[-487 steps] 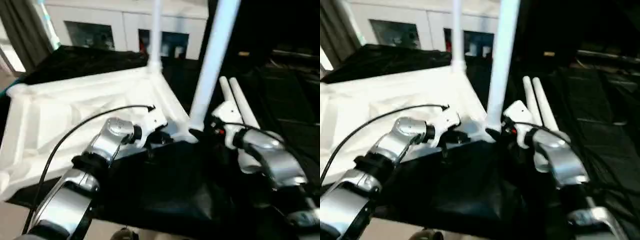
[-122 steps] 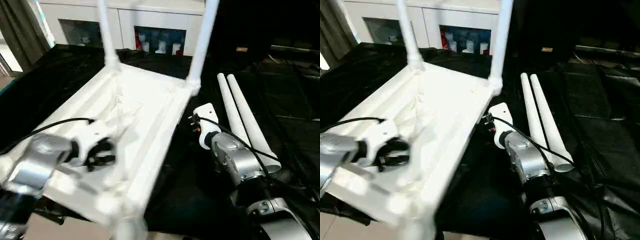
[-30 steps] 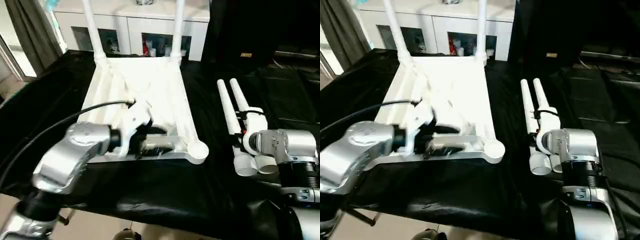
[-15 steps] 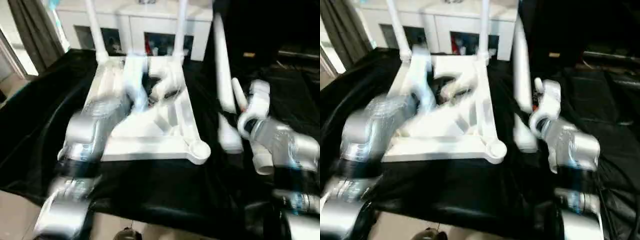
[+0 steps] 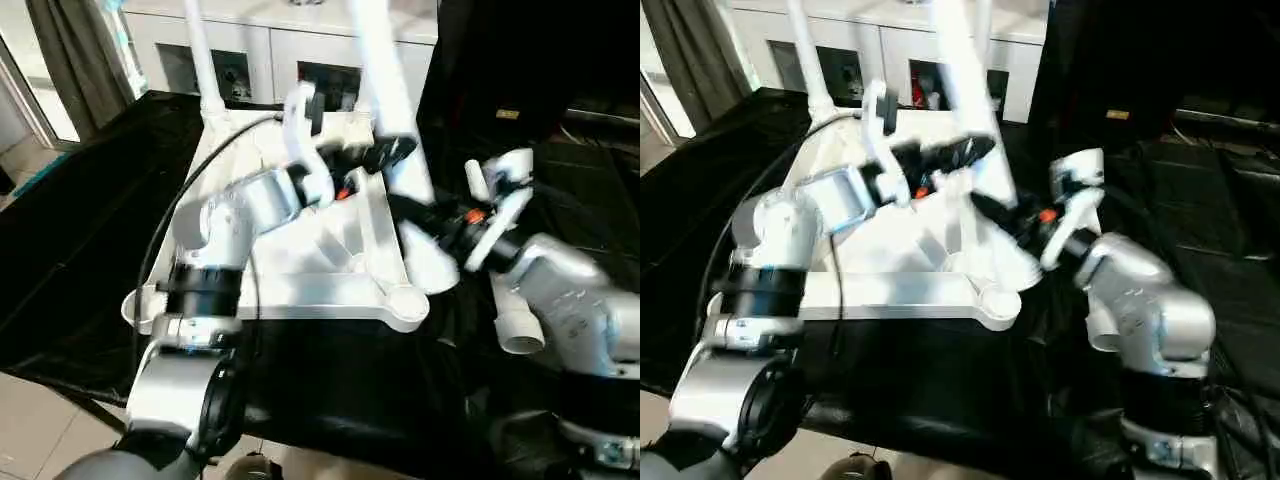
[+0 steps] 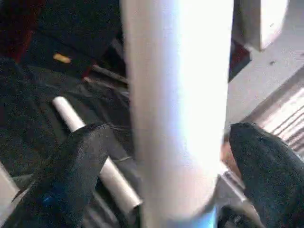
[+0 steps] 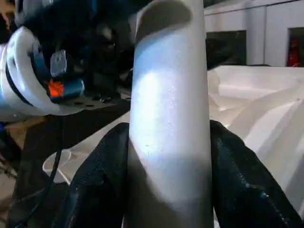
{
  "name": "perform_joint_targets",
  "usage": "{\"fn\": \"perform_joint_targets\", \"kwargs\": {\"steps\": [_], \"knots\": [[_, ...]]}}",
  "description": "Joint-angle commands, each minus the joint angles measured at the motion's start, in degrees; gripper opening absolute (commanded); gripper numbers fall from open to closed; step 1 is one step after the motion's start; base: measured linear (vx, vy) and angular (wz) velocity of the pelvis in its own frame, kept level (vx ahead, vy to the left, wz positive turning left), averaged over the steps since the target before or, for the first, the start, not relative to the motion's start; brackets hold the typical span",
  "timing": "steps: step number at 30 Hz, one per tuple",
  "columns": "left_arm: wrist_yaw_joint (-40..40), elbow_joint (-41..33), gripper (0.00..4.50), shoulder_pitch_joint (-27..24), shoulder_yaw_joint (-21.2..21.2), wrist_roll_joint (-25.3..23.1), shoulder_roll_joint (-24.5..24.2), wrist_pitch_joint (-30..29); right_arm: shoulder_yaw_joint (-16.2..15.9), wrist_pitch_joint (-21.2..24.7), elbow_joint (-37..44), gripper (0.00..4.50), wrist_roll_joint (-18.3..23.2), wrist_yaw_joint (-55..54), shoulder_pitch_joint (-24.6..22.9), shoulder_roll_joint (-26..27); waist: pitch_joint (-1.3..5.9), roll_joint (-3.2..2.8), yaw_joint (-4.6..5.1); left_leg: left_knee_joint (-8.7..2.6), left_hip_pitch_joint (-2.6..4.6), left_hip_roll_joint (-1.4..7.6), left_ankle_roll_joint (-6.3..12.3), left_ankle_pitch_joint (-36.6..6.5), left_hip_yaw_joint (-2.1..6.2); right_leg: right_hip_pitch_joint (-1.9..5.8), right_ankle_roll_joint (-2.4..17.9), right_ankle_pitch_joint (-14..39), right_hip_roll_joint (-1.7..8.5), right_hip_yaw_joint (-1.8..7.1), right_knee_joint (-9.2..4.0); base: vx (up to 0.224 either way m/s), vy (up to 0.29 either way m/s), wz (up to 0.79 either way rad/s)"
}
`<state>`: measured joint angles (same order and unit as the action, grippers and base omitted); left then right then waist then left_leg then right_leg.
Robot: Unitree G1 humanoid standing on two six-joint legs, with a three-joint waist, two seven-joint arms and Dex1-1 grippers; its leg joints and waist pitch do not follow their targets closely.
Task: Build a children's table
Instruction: Pick table leg
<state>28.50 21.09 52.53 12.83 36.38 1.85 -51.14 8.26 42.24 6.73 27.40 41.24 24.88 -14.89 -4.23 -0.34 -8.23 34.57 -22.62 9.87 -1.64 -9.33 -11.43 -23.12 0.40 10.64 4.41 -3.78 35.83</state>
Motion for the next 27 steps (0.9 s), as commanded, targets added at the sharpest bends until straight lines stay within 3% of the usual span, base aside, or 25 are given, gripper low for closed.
{"fn": "perform_joint_targets", "kwargs": {"steps": [1, 4, 7, 10, 12, 21, 27], "knots": [[-0.56, -0.64, 4.15, 1.00, 1.53, 1.88, 0.71, -1.58, -1.08, -1.54, 0.55, 1.86, -1.21, -0.47, 0.12, -0.91, 4.60, 1.46, -0.07, -3.49, 1.14, 2.90, 1.94, -7.67, 1.74, 2.82, 9.53, 14.35, 4.60, 2.60, -4.95, 0.000, 0.000, 0.00], [-0.67, -3.04, 4.11, 0.79, 2.00, 3.81, 1.46, -3.52, -2.84, -2.93, -1.28, 1.86, -4.07, -2.18, 0.30, -0.93, 4.52, 1.50, -0.05, -3.51, 1.15, 2.90, 1.77, -7.70, 1.76, 2.68, 9.70, 14.04, 4.59, 2.62, -4.94, 0.000, 0.000, 0.00], [-1.74, -4.49, 3.73, 0.17, 1.14, 3.71, 1.78, -3.87, -3.71, -4.07, -2.20, 1.86, -5.45, -3.80, 0.53, -0.47, 4.38, 1.46, 0.04, -3.64, 1.18, 2.99, 1.93, -8.07, 1.87, 2.77, 9.57, 13.38, 4.63, 2.67, -4.92, 0.000, 0.000, 0.00], [-6.91, -5.23, 3.54, -0.90, -0.83, -0.84, 2.77, -0.40, -6.85, -6.27, -3.27, 1.86, -9.95, -7.58, 0.82, -0.30, 4.28, 1.39, 0.19, -3.77, 1.29, 3.17, 1.69, -8.26, 1.93, 2.58, 9.61, 12.43, 4.47, 2.70, -4.99, 0.000, 0.000, 0.00], [-9.73, -4.68, 3.29, -0.91, 0.30, -1.27, 4.05, 0.52, -8.24, -6.65, -3.25, 1.86, -11.29, -8.93, 0.79, 0.24, 4.25, 1.33, 0.27, -3.79, 1.41, 3.11, 1.23, -8.94, 1.88, 2.68, 9.14, 12.74, 4.46, 2.77, -5.15, 0.000, 0.000, 0.00], [-14.94, -5.80, 2.64, -1.65, 1.72, -1.07, 7.02, 2.10, -8.95, -7.24, -2.63, 1.86, -11.62, -14.03, 1.06, 4.22, 4.42, 1.11, 0.43, -3.85, 1.25, 3.27, 2.23, -7.22, 2.01, 2.75, 10.65, 7.33, 4.37, 2.64, -4.62, 0.000, 0.000, 0.00], [-15.88, -6.31, 2.11, -1.97, 1.90, -1.48, 6.84, 3.56, -9.02, -7.50, -2.59, 1.86, -12.00, -15.11, 1.10, 4.78, 4.45, 1.15, 0.42, -3.82, 1.24, 3.20, 2.33, -7.06, 1.91, 2.91, 10.61, 7.02, 4.50, 2.71, -4.63, 0.000, 0.000, 0.00]]}}
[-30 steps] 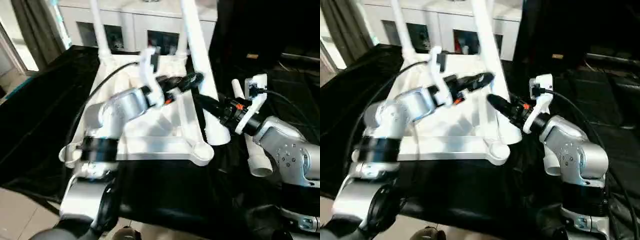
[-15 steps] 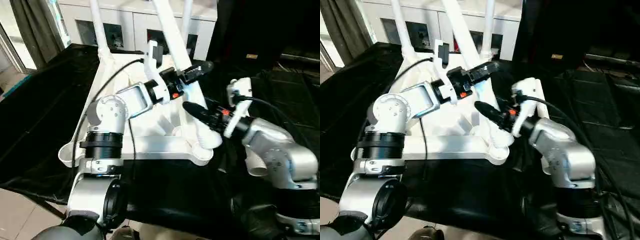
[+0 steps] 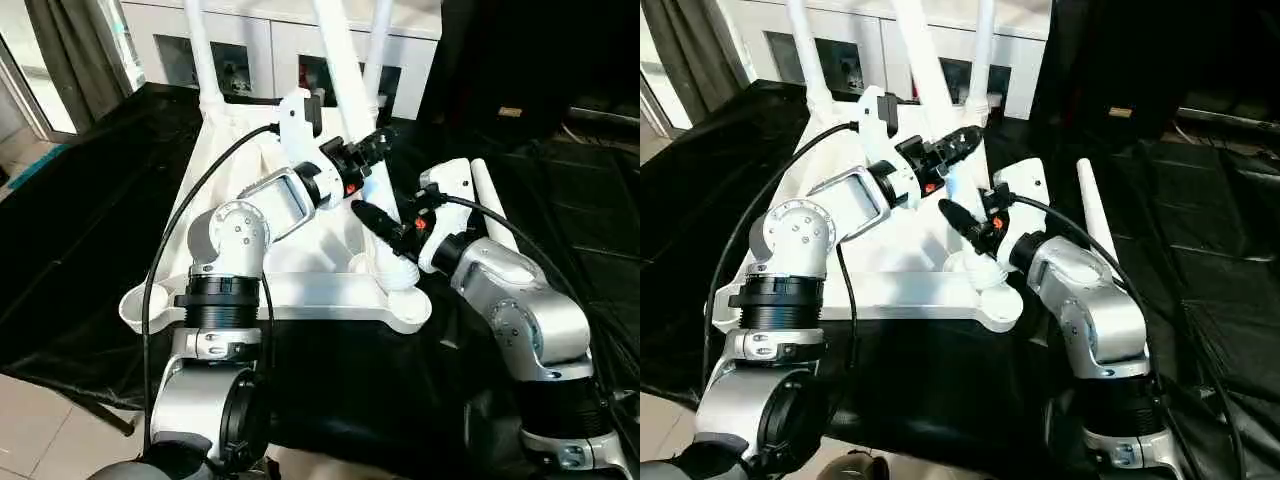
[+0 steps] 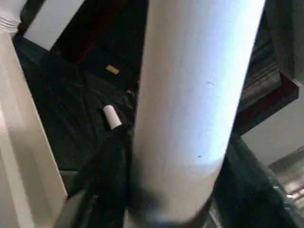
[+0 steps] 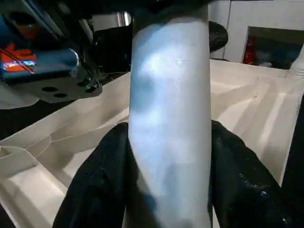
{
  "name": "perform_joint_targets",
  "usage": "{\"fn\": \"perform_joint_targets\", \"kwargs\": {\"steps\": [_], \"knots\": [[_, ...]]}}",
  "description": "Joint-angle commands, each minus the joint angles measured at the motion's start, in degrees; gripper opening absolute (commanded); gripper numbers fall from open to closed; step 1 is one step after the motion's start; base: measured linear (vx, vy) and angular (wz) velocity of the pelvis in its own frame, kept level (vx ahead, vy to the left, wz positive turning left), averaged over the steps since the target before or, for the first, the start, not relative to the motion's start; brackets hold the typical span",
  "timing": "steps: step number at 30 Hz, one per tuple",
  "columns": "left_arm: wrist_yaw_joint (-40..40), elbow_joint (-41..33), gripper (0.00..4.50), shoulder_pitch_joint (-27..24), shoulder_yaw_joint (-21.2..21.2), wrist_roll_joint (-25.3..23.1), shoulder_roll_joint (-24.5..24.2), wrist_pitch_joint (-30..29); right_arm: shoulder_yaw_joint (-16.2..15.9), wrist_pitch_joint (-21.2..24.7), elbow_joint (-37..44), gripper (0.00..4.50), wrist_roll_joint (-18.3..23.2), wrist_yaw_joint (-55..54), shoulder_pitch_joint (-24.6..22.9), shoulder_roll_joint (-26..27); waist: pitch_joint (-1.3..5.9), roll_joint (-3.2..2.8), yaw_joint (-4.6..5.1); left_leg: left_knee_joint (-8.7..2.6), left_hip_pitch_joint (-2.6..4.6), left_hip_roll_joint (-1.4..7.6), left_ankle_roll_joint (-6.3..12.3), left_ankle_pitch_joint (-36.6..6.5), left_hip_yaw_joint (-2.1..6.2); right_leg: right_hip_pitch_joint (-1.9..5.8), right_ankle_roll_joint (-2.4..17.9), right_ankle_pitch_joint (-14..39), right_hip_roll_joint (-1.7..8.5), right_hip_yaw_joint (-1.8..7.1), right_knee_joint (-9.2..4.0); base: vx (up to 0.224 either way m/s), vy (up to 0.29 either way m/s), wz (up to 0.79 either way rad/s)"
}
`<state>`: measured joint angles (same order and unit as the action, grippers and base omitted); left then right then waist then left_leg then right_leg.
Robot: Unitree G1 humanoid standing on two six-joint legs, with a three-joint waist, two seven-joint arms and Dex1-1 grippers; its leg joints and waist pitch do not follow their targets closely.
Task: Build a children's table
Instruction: Pick table leg
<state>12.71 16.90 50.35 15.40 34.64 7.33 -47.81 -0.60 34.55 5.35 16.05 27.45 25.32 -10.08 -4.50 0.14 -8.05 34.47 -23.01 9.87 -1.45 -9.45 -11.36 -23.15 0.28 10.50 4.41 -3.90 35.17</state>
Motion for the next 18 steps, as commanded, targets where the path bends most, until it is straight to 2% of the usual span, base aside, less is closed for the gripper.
{"fn": "perform_joint_targets", "kwargs": {"steps": [1, 7, 9, 11, 12, 13, 14, 16, 18], "knots": [[0.23, -2.23, 2.11, 0.13, -0.82, 0.30, 1.16, 0.25, -0.19, 0.13, -1.19, 1.86, -0.67, -1.46, 0.66, 0.02, 4.72, 0.60, 0.26, -3.75, 1.65, 3.22, 2.02, -7.12, 1.86, 2.91, 10.71, 7.52, 4.50, 2.81, -3.99, 0.000, 0.000, 0.00], [3.08, -3.75, 1.91, -0.66, -2.55, 1.34, -0.33, -0.47, -0.68, 0.32, 0.49, 1.86, 0.92, 0.28, 0.18, -0.24, 4.82, 0.49, 0.29, -3.83, 1.73, 3.32, 1.26, -7.91, 1.89, 2.90, 10.51, 7.64, 4.45, 2.83, -3.95, 0.000, 0.000, 0.00], [7.90, -5.02, 1.90, -1.29, -5.93, 0.74, -2.84, -0.91, 0.42, 3.23, 1.31, 2.56, 4.17, 2.40, 0.03, -0.31, 4.94, 0.45, 0.19, -3.85, 1.78, 3.29, 1.39, -7.69, 1.93, 2.96, 10.33, 7.68, 4.45, 2.84, -3.87, 0.000, 0.000, 0.00], [10.07, -5.54, 1.89, -1.58, -7.46, 0.42, -4.09, -1.23, 0.23, 4.36, 1.77, 2.56, 5.39, 4.65, -0.06, -1.54, 4.96, 0.46, 0.13, -3.82, 1.89, 3.31, 1.57, -7.57, 1.86, 2.92, 10.42, 7.71, 4.45, 2.86, -3.87, 0.000, 0.000, 0.00], [12.99, -6.04, 1.86, -1.83, -9.21, 0.19, -6.07, -1.95, -0.17, 5.40, 2.35, 2.74, 6.40, 7.13, -0.19, -3.13, 4.98, 0.29, 0.02, -3.76, 1.93, 3.46, 1.38, -7.43, 1.81, 2.82, 10.74, 7.15, 4.51, 2.90, -3.78, 0.000, 0.000, 0.00], [14.20, -6.19, 1.85, -1.91, -9.80, 0.23, -6.87, -2.32, -0.21, 5.98, 2.63, 2.89, 6.92, 8.06, -0.24, -3.74, 4.98, 0.51, -0.01, -3.78, 1.86, 3.37, 1.40, -7.31, 1.85, 2.91, 10.48, 7.07, 4.40, 2.87, -3.77, 0.000, 0.000, 0.00], [15.29, -6.30, 1.85, -1.97, -10.28, 0.30, -7.56, -2.65, -0.21, 6.53, 2.86, 2.89, 7.40, 8.84, -0.28, -4.26, 4.99, 0.42, -0.08, -3.79, 1.87, 3.35, 1.32, -6.94, 1.82, 2.96, 10.52, 6.86, 4.46, 2.89, -3.64, 0.000, 0.000, 0.00], [21.70, -6.05, 1.85, -1.93, -13.17, -0.03, -12.00, -3.41, 0.25, 9.81, 4.32, 3.07, 10.99, 14.17, -0.29, -8.22, 5.03, 0.70, -0.02, -3.67, 1.78, 3.19, 1.53, -6.50, 1.66, 3.06, 10.61, 6.94, 4.44, 2.94, -3.64, 0.000, 0.000, 0.00], [23.85, -5.93, 1.85, -1.79, -14.01, -0.06, -13.51, -3.74, 0.82, 11.47, 4.85, 3.17, 13.03, 16.43, -0.20, -9.66, 5.03, 0.59, -0.11, -3.63, 1.76, 3.22, 1.50, -6.46, 1.71, 3.10, 10.32, 7.22, 4.47, 2.97, -3.53, 0.000, 0.000, 0.00]]}}
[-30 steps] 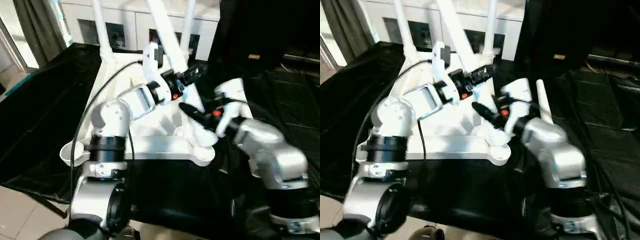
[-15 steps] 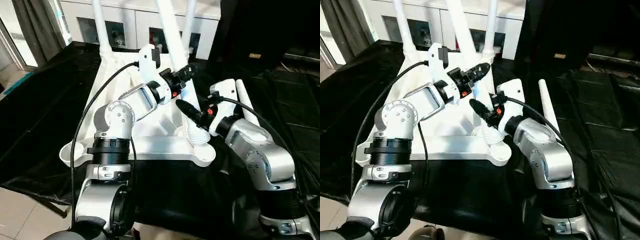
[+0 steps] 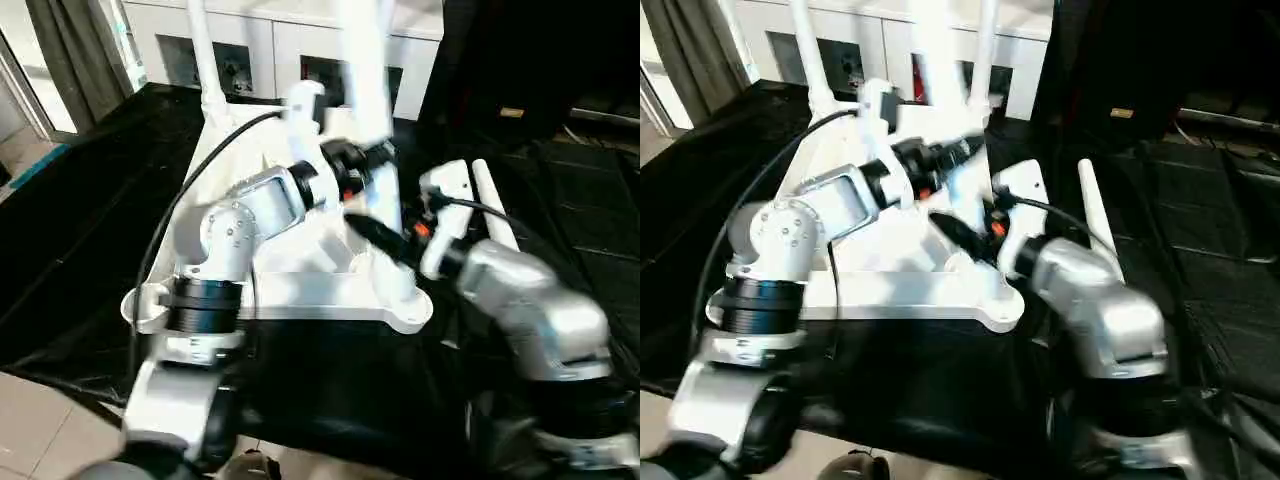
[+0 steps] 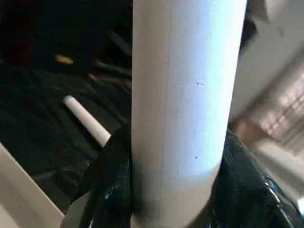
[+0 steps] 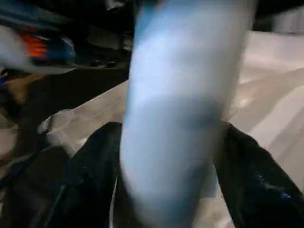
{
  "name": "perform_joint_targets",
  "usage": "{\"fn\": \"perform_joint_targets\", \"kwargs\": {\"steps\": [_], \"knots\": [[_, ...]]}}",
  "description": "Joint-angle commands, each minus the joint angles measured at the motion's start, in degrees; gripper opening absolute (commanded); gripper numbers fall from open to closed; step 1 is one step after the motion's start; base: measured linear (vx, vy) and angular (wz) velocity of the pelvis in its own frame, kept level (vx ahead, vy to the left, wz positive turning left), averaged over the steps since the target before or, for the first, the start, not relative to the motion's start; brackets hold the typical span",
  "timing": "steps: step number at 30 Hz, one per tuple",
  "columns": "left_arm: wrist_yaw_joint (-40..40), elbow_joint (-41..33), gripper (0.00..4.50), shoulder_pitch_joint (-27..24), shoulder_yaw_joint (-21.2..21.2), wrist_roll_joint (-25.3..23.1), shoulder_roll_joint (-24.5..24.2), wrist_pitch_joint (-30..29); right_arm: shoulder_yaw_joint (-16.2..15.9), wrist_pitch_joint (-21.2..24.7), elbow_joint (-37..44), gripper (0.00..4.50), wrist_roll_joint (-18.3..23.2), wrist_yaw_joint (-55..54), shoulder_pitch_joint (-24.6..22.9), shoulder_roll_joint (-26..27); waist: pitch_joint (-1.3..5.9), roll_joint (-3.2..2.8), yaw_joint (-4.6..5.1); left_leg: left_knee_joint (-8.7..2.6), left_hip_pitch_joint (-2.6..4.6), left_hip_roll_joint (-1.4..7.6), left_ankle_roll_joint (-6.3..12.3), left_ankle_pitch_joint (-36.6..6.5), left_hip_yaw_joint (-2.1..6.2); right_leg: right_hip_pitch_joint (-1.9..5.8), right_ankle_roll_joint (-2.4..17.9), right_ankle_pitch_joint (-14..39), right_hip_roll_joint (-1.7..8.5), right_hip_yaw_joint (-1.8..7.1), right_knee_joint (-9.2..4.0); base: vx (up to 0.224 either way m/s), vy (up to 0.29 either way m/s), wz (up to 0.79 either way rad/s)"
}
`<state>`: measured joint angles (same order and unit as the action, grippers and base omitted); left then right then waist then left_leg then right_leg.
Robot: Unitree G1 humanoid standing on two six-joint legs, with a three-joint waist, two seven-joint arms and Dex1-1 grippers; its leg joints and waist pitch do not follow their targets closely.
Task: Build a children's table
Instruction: Pick table leg
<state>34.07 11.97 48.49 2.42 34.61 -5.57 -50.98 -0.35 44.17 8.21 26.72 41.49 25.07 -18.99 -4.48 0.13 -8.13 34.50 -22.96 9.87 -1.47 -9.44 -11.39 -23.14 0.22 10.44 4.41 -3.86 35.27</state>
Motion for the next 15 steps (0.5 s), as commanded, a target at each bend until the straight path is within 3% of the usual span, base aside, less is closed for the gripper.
{"fn": "perform_joint_targets", "kwargs": {"steps": [1, 5, 15], "knots": [[4.20, -1.06, 1.84, 0.23, -1.58, 0.36, -1.70, -0.87, 1.16, 3.34, 2.39, 3.27, 4.26, 4.07, 0.14, -1.82, 5.01, 1.03, 0.09, -3.71, 1.67, 3.22, 1.63, -6.55, 1.70, 3.25, 10.33, 7.62, 4.47, 2.92, -3.71, 0.000, 0.000, 0.00], [11.32, -0.75, 1.84, 1.48, -2.20, 2.67, -5.11, -2.38, 2.92, 8.87, 3.62, 3.27, 11.41, 11.14, 0.79, -6.32, 5.17, 0.83, -0.19, -3.40, 1.75, 3.26, 1.77, -5.72, 1.61, 3.11, 11.54, 8.05, 4.66, 2.84, -3.47, 0.000, 0.000, 0.00], [16.17, -1.76, 1.84, 2.82, 0.08, 8.44, -4.67, -5.16, -0.14, 11.94, 3.33, 3.27, 13.29, 14.81, 0.75, -9.74, 5.14, 1.25, -0.43, -3.18, 1.66, 3.30, 1.05, -6.17, 1.57, 2.93, 12.43, 10.15, 4.86, 2.78, -3.48, 0.000, 0.000, 0.00]]}}
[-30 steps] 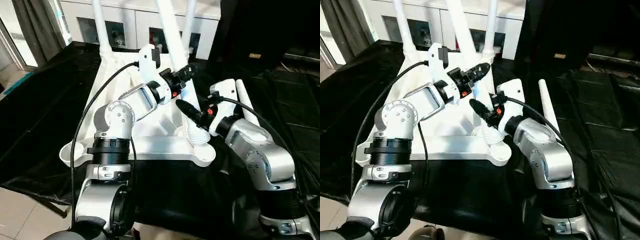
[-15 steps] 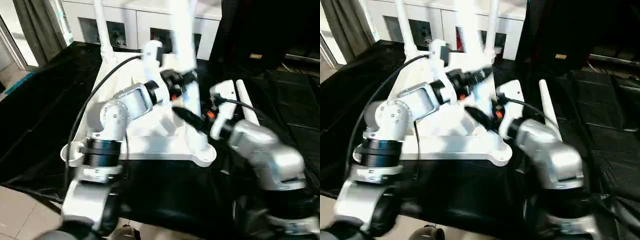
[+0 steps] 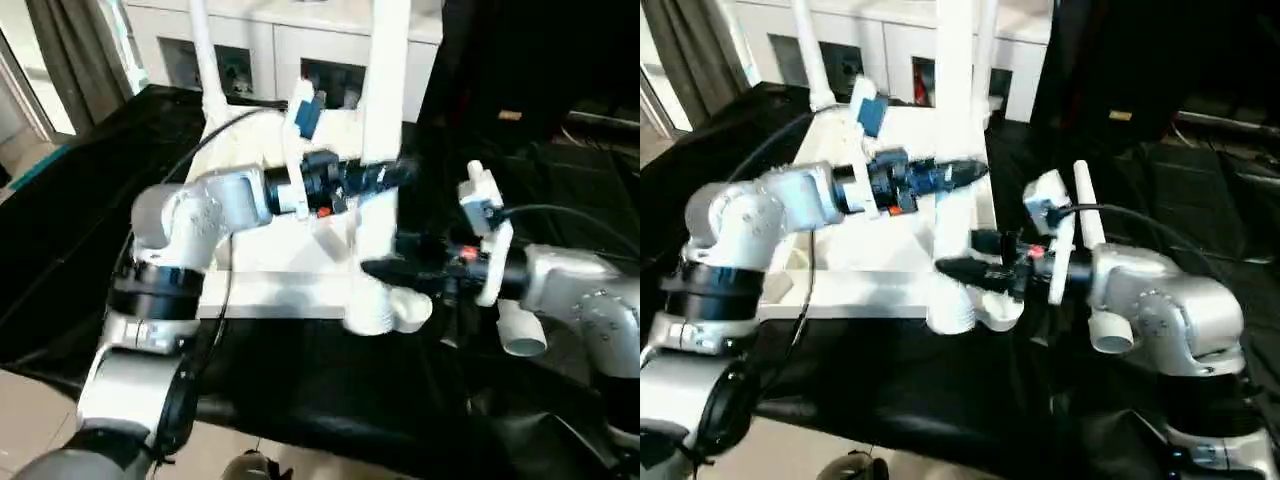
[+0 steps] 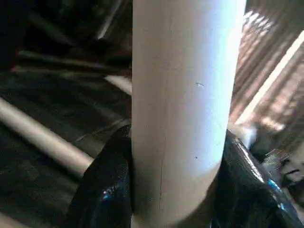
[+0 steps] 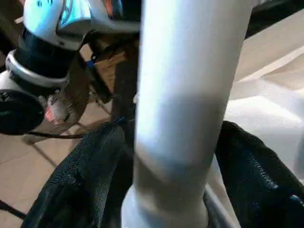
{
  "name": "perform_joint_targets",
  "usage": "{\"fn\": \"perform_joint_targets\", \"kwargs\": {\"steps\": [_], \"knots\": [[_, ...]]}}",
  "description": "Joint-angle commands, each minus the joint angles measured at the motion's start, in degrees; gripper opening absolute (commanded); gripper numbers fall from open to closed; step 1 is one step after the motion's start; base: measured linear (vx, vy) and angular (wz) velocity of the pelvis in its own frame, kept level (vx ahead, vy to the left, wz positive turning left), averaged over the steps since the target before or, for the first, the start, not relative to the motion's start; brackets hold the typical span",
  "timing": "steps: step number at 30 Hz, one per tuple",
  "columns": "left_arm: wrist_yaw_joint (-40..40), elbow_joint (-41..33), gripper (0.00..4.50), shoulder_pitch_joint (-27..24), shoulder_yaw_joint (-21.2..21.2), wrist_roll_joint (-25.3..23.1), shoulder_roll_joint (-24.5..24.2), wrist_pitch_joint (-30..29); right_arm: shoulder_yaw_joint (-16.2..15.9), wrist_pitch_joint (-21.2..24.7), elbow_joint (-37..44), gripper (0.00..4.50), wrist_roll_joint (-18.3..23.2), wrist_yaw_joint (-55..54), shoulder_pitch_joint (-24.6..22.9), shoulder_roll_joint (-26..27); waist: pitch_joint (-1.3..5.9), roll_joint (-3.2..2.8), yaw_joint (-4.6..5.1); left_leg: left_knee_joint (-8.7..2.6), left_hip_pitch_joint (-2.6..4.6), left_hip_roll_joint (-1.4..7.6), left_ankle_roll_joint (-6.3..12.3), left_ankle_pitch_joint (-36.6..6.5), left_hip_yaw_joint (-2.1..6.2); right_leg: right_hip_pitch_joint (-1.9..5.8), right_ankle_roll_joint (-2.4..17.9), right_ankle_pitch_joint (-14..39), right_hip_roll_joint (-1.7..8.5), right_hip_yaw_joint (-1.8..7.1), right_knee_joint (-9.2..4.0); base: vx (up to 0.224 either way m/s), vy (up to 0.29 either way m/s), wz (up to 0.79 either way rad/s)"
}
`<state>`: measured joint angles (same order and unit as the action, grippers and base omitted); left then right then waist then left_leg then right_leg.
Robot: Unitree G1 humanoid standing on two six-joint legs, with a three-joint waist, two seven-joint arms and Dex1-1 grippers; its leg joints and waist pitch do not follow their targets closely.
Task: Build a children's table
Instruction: Pick table leg
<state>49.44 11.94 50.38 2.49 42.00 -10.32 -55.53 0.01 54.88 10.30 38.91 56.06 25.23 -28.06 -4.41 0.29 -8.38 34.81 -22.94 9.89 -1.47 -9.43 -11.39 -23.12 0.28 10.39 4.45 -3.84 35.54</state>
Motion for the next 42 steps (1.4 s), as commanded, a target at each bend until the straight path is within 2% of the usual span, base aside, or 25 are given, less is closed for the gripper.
{"fn": "perform_joint_targets", "kwargs": {"steps": [1, 5, 7, 11, 13, 17, 18, 21, 22, 27, 28, 29, 31, 34, 42], "knots": [[1.09, -1.85, 1.84, 0.87, -0.13, 1.11, 0.08, -0.61, -0.70, 1.66, 1.20, 3.27, 1.31, 0.22, 0.62, -0.81, 5.05, 1.12, -0.14, -3.50, 1.62, 3.28, 0.93, -6.42, 1.59, 2.90, 12.02, 10.83, 4.79, 2.79, -3.80, 0.000, 0.000, 0.00], [2.06, -2.26, 1.84, 0.54, -1.24, 0.75, -0.12, -0.49, -1.25, 3.11, 0.75, 3.27, 1.95, -0.24, 0.87, -0.76, 4.99, 1.14, -0.20, -3.54, 1.62, 3.28, 0.54, -7.07, 1.64, 2.89, 11.08, 12.88, 4.85, 2.81, -4.03, 0.000, 0.000, 0.00], [2.80, -2.75, 1.84, 0.25, -2.06, 0.62, -0.43, -0.61, -0.86, 3.50, 0.13, 3.27, 2.32, -0.85, 1.26, 0.12, 4.98, 1.08, -0.22, -3.62, 1.77, 3.35, -0.21, -7.93, 1.71, 2.70, 10.34, 14.25, 4.85, 2.83, -4.12, 0.000, 0.000, 0.00], [3.30, -3.22, 1.84, 0.03, -2.62, 0.88, -0.83, -0.82, -0.46, 4.16, -0.18, 3.27, 3.41, -0.95, 1.73, 0.75, 4.97, 1.10, -0.24, -3.63, 1.68, 3.36, -0.45, -7.92, 1.73, 2.73, 10.14, 14.42, 4.89, 2.83, -4.11, 0.000, 0.000, 0.00], [3.34, -2.97, 1.84, 0.19, -2.65, 0.72, -0.85, -0.68, -0.59, 4.44, -0.06, 3.01, 3.59, -0.82, 1.73, 0.56, 5.03, 1.11, -0.27, -3.60, 1.63, 3.30, -0.46, -7.53, 1.73, 2.77, 9.97, 13.94, 4.82, 2.81, -4.03, 0.000, 0.000, 0.00], [3.47, -2.34, 1.84, 0.72, -2.56, 0.56, -0.88, -0.39, -1.03, 4.98, 0.11, 2.79, 3.73, -0.57, 1.24, -0.04, 5.10, 1.11, -0.36, -3.55, 1.60, 3.26, -0.42, -7.00, 1.71, 2.76, 10.02, 13.07, 4.76, 2.81, -3.94, 0.000, 0.000, 0.00], [3.56, -2.21, 1.84, 0.81, -2.55, 0.61, -1.01, -0.30, -1.11, 5.18, 0.09, 2.54, 3.81, -0.70, 1.15, -0.02, 5.10, 1.05, -0.37, -3.55, 1.57, 3.25, -0.45, -7.09, 1.71, 2.76, 10.12, 12.86, 4.77, 2.82, -3.93, 0.000, 0.000, 0.00], [3.68, -2.14, 1.84, 0.86, -2.61, 0.62, -1.19, -0.20, -1.40, 5.40, 0.12, 2.45, 3.90, -0.91, 1.01, -0.16, 5.11, 0.98, -0.43, -3.55, 1.59, 3.24, -0.58, -7.42, 1.73, 2.79, 10.24, 12.90, 4.80, 2.79, -3.93, 0.000, 0.000, 0.00], [3.80, -2.10, 1.84, 0.89, -2.69, 0.56, -1.27, -0.13, -1.68, 5.47, 0.20, 2.20, 3.85, -0.95, 0.87, -0.40, 5.14, 1.02, -0.45, -3.54, 1.60, 3.24, -0.59, -7.30, 1.72, 2.81, 10.20, 12.80, 4.80, 2.80, -3.92, 0.000, 0.000, 0.00], [3.94, -2.10, 1.84, 0.95, -2.78, 0.54, -1.33, -0.08, -2.22, 5.01, 0.60, 1.97, 3.30, -1.02, 0.52, -0.81, 5.13, 1.00, -0.48, -3.54, 1.65, 3.27, -0.71, -7.39, 1.73, 2.77, 10.31, 12.50, 4.79, 2.80, -3.86, 0.000, 0.000, 0.00], [3.98, -2.06, 1.84, 1.01, -2.87, 0.50, -1.34, -0.01, -2.56, 4.20, 0.86, 1.97, 2.69, -0.90, 0.28, -0.94, 5.12, 1.02, -0.47, -3.56, 1.61, 3.26, -0.74, -7.48, 1.73, 2.81, 10.30, 12.63, 4.81, 2.81, -3.88, 0.000, 0.000, 0.00], [3.98, -2.06, 1.84, 1.01, -2.87, 0.50, -1.34, -0.01, -2.56, 4.20, 0.86, 2.29, 2.69, -0.90, 0.28, -0.94, 5.09, 1.06, -0.50, -3.55, 1.61, 3.25, -0.77, -7.57, 1.72, 2.83, 10.20, 12.90, 4.85, 2.83, -3.92, 0.000, 0.000, 0.00], [4.03, -2.11, 1.84, 1.01, -2.94, 0.45, -1.38, -0.01, -2.86, 4.07, 1.02, 2.62, 2.58, -0.90, 0.14, -0.93, 5.13, 1.03, -0.52, -3.53, 1.61, 3.25, -0.69, -7.43, 1.73, 2.82, 10.09, 13.14, 4.84, 2.80, -3.93, 0.000, 0.000, 0.00], [4.12, -2.17, 1.84, 0.99, -2.97, 0.45, -1.44, -0.06, -3.20, 4.04, 1.10, 2.83, 2.45, -1.21, 0.08, -0.81, 5.14, 1.04, -0.50, -3.53, 1.61, 3.26, -0.66, -7.45, 1.75, 2.82, 10.19, 12.83, 4.78, 2.79, -3.89, 0.000, 0.000, 0.00], [4.54, -2.71, 1.84, 0.67, -3.21, 0.64, -1.57, -0.26, -3.16, 4.44, 0.69, 2.93, 3.34, -1.47, 0.18, -0.79, 5.12, 1.13, -0.49, -3.55, 1.61, 3.28, -0.78, -7.61, 1.77, 2.81, 10.00, 13.44, 4.81, 2.79, -3.90, 0.000, 0.000, 0.00]]}}
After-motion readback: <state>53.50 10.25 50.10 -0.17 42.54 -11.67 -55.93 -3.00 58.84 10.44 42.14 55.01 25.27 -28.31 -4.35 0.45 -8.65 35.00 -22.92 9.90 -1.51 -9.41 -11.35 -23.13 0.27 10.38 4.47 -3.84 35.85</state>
